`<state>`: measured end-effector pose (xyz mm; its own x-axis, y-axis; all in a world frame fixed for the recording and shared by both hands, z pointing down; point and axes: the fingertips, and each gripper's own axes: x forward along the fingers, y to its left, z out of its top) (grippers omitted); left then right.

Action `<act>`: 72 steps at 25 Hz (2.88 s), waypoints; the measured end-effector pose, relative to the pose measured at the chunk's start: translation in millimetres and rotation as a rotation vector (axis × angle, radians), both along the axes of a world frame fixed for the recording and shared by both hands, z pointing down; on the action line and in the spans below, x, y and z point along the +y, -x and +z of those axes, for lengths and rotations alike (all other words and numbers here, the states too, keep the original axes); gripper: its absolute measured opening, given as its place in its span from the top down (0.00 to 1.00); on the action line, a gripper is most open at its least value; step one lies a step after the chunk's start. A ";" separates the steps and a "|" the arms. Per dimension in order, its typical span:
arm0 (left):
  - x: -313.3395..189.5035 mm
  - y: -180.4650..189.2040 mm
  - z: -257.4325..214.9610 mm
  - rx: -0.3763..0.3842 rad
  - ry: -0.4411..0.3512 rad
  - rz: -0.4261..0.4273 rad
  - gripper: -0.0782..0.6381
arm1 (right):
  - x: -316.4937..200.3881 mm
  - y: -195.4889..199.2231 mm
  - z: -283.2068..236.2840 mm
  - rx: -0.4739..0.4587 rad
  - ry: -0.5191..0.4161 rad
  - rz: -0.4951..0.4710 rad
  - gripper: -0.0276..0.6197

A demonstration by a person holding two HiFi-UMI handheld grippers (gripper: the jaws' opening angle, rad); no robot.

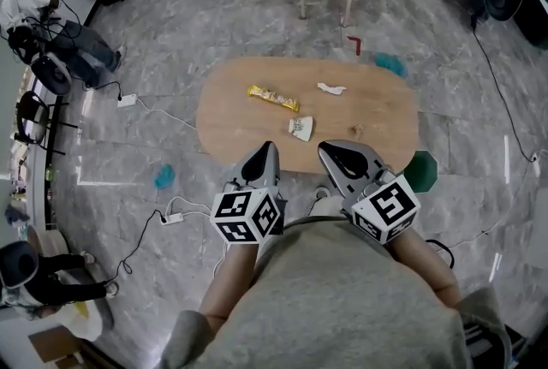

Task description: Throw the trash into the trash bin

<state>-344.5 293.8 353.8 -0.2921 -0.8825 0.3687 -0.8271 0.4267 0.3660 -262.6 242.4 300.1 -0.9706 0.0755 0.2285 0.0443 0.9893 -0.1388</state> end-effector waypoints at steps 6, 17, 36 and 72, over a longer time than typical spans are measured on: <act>-15.1 1.6 2.1 -0.001 0.008 -0.026 0.88 | -18.4 3.9 1.4 0.001 0.011 -0.020 0.94; -27.4 1.6 15.5 -0.011 0.057 -0.032 0.88 | -32.4 6.1 12.3 0.011 0.041 -0.051 0.94; -31.9 73.5 56.4 -0.046 0.178 0.077 0.88 | -38.9 49.4 42.2 0.087 0.089 0.048 0.94; -116.4 188.3 220.0 -0.091 0.434 0.429 0.81 | -66.3 154.0 141.5 0.228 0.226 0.125 0.94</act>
<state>-532.8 177.4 573.8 0.0081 -0.7035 0.7107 -0.9777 0.1435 0.1532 -416.6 176.1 441.6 -0.9013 0.0326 0.4320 -0.1330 0.9282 -0.3476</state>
